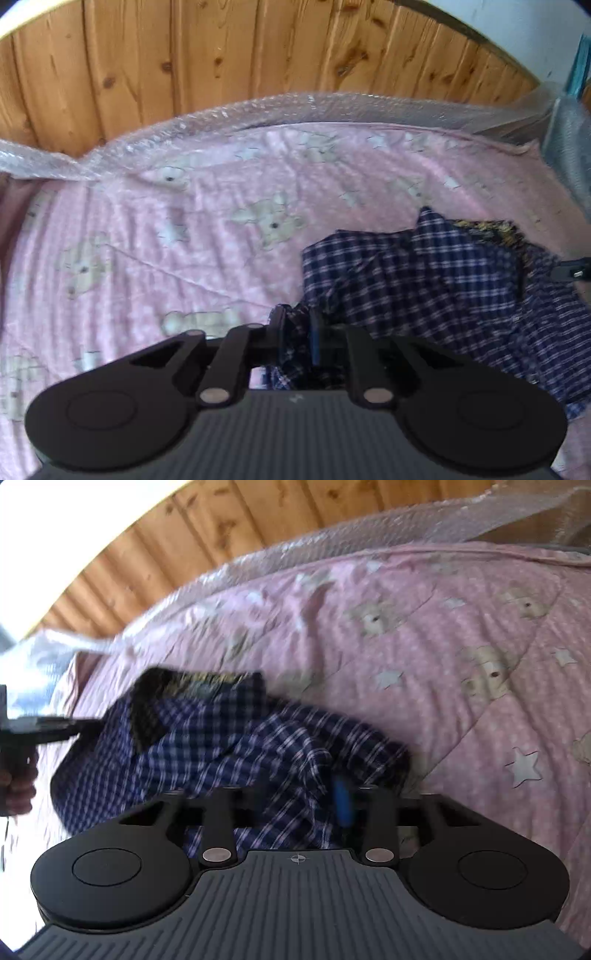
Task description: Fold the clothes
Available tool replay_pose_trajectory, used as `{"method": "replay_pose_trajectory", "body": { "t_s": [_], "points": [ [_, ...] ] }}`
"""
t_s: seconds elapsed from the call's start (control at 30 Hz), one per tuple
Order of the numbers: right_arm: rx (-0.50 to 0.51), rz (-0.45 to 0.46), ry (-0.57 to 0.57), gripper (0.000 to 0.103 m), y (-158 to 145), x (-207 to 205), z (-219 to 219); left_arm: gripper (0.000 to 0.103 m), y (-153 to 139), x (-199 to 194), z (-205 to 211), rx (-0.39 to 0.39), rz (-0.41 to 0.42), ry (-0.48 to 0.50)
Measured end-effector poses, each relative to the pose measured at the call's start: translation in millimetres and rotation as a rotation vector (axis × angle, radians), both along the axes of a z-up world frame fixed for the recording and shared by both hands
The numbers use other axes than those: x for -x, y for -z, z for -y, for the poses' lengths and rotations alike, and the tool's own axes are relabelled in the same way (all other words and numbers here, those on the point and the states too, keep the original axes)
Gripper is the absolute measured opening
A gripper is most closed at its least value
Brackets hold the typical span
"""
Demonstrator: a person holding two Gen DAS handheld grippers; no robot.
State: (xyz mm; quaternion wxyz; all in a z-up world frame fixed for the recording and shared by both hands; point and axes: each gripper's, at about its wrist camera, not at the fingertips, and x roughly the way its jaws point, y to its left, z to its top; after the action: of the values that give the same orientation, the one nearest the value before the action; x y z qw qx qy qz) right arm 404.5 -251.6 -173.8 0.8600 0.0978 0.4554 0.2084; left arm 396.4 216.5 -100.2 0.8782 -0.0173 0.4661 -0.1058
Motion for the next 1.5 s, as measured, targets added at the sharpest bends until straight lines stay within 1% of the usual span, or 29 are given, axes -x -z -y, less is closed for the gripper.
{"method": "replay_pose_trajectory", "body": {
  "t_s": [0.03, 0.07, 0.1, 0.13, 0.2, 0.27, 0.3, 0.37, 0.43, 0.5, 0.57, 0.63, 0.7, 0.73, 0.77, 0.8, 0.87, 0.93, 1.0, 1.03, 1.1, 1.17, 1.27, 1.33, 1.37, 1.4, 1.43, 1.47, 1.5],
  "points": [
    [-0.008, -0.006, -0.001, 0.045, 1.3, -2.4, 1.0, 0.017, 1.3, -1.0, -0.5, 0.008, -0.003, 0.005],
    [-0.012, -0.017, -0.007, 0.034, 3.0, -5.2, 1.3, 0.017, 2.6, -2.0, -1.0, 0.016, -0.006, 0.009],
    [-0.012, -0.019, -0.018, 0.0, 3.3, -6.5, 0.8, 0.008, 2.0, -1.6, -1.4, 0.015, 0.007, 0.012],
    [-0.011, -0.015, -0.029, 0.0, 2.4, -6.6, 0.2, 0.007, -1.1, -0.5, -1.8, 0.017, 0.029, 0.013],
    [-0.015, 0.024, -0.024, 0.0, -10.3, 0.3, 3.1, 0.006, -16.0, 2.0, -3.5, 0.063, 0.094, 0.019],
    [-0.016, 0.066, -0.005, 0.0, -24.7, 8.3, 8.7, 0.006, -27.9, -4.6, -3.9, 0.112, 0.135, 0.028],
    [-0.012, 0.071, 0.013, 0.0, -27.9, 10.6, 13.8, 0.006, -33.9, -8.0, -4.1, 0.137, 0.155, 0.033],
    [-0.002, 0.06, 0.049, 0.0, -26.6, 11.7, 23.4, 0.006, -26.6, -28.3, 1.9, 0.123, 0.12, 0.034],
    [0.013, 0.019, 0.071, 0.0, -12.5, 5.7, 28.2, 0.006, -6.3, -51.2, 11.9, 0.042, 0.04, 0.028],
    [0.02, -0.026, 0.079, 0.0, 7.0, -3.0, 26.8, 0.008, 14.3, -65.2, 25.7, -0.035, -0.045, 0.03],
    [0.024, -0.028, 0.077, 0.0, 16.0, -8.5, 22.6, 0.009, 15.4, -65.8, 35.7, -0.085, -0.045, 0.041],
    [0.018, -0.04, 0.086, 0.0, 14.9, -12.5, 23.3, 0.01, 14.1, -66.0, 41.7, -0.12, -0.051, 0.034],
    [0.036, -0.044, 0.082, 0.0, 12.1, -10.9, 21.9, 0.023, 12.8, -65.2, 40.4, -0.142, -0.052, 0.01],
    [0.051, -0.047, 0.09, 0.002, 8.4, -9.3, 21.0, 0.026, 12.1, -64.8, 39.7, -0.153, -0.052, -0.002],
    [0.068, -0.052, 0.107, 0.027, 3.5, -7.6, 20.1, 0.029, 8.4, -63.9, 37.6, -0.16, -0.06, -0.024],
    [0.104, -0.036, 0.138, 0.049, -5.2, -2.2, 20.1, 0.029, 2.2, -60.0, 37.1, -0.157, -0.063, -0.038],
    [0.143, 0.043, 0.196, 0.048, -29.8, 15.9, 18.0, 0.028, -11.2, -52.6, 34.5, -0.157, -0.048, -0.058],
    [0.125, 0.111, 0.238, 0.049, -55.3, 40.3, 12.1, 0.028, -25.2, -41.2, 33.7, -0.156, -0.031, -0.069],
    [0.072, 0.137, 0.215, 0.049, -68.8, 62.4, -2.9, 0.028, -36.4, -29.6, 34.9, -0.154, -0.01, -0.078],
    [0.049, 0.131, 0.181, 0.048, -70.2, 71.0, -14.8, 0.028, -38.1, -24.3, 36.9, -0.146, -0.008, -0.074],
    [0.049, 0.107, 0.102, 0.048, -61.8, 79.6, -38.8, 0.03, -41.5, -13.6, 41.1, -0.13, -0.003, -0.065],
    [0.084, 0.093, 0.029, 0.048, -47.9, 86.0, -60.3, 0.03, -31.5, -9.8, 45.1, -0.126, -0.029, -0.053],
    [0.149, 0.057, -0.019, 0.048, -24.4, 87.5, -71.2, 0.031, -6.1, -9.1, 48.9, -0.177, -0.068, -0.036],
    [0.204, 0.029, -0.029, 0.046, -10.3, 88.7, -62.4, 0.032, 11.0, -10.0, 45.4, -0.197, -0.093, -0.047],
    [0.232, 0.018, -0.03, 0.046, -3.9, 89.9, -54.4, 0.038, 14.3, -7.8, 42.5, -0.195, -0.081, -0.059],
    [0.248, 0.011, -0.029, 0.048, 1.7, 90.7, -46.5, 0.047, 15.8, -7.7, 39.5, -0.2, -0.081, -0.076],
    [0.244, 0.006, -0.023, 0.049, 4.4, 92.4, -38.2, 0.048, 15.4, -8.1, 36.2, -0.199, -0.088, -0.093],
    [0.234, -0.004, -0.009, 0.053, 4.9, 93.8, -28.4, 0.047, 14.0, -7.6, 33.3, -0.186, -0.096, -0.102],
    [0.233, -0.022, 0.013, 0.055, 3.9, 94.8, -19.8, 0.045, 11.2, -6.0, 31.8, -0.181, -0.099, -0.106]
  ]
}}
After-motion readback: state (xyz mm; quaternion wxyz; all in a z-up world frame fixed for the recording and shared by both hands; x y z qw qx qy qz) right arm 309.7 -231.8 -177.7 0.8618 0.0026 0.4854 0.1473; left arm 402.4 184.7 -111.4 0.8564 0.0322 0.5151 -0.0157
